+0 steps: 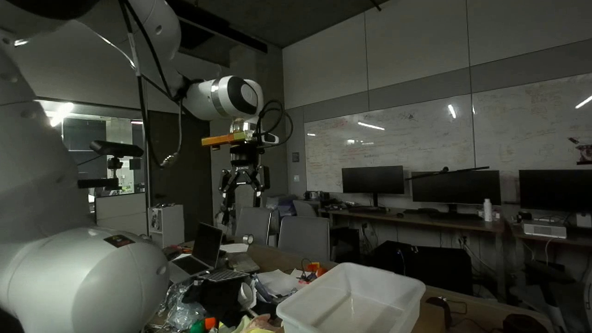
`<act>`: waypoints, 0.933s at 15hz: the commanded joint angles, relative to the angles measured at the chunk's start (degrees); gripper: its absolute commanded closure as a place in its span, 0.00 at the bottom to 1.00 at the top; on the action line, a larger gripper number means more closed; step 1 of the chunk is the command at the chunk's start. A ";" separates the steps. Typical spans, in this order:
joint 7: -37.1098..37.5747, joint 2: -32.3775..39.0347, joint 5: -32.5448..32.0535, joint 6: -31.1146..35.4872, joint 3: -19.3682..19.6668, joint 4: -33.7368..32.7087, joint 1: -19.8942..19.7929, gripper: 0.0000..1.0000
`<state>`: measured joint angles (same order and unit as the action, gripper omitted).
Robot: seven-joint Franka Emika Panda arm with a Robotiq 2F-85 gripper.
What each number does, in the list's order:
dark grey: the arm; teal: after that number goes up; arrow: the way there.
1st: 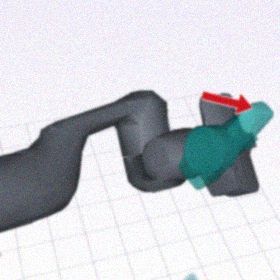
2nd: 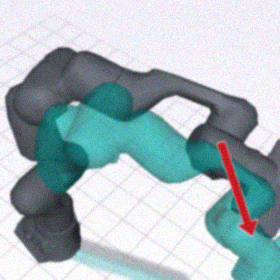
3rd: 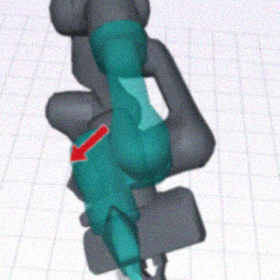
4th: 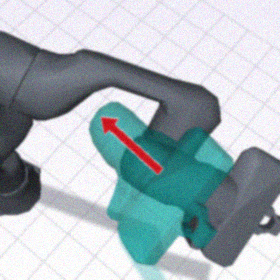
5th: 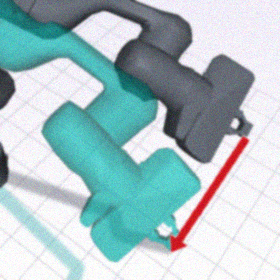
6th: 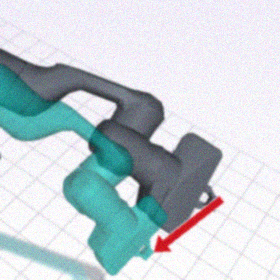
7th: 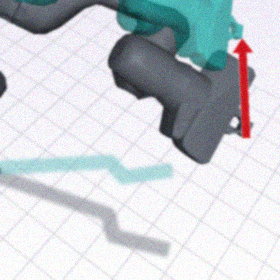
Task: Remove all the objects from the white bowl
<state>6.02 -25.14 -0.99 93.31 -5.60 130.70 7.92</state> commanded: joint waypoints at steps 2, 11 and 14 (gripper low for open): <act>7.74 -7.41 3.02 7.95 -0.45 7.76 -3.01 0.00; 9.16 -12.94 -8.92 22.38 -5.77 17.57 -4.05 0.00; 6.47 -12.08 -16.88 21.81 -6.87 17.68 -4.22 0.00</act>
<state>15.53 -36.39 -12.03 114.11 -11.06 147.58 4.89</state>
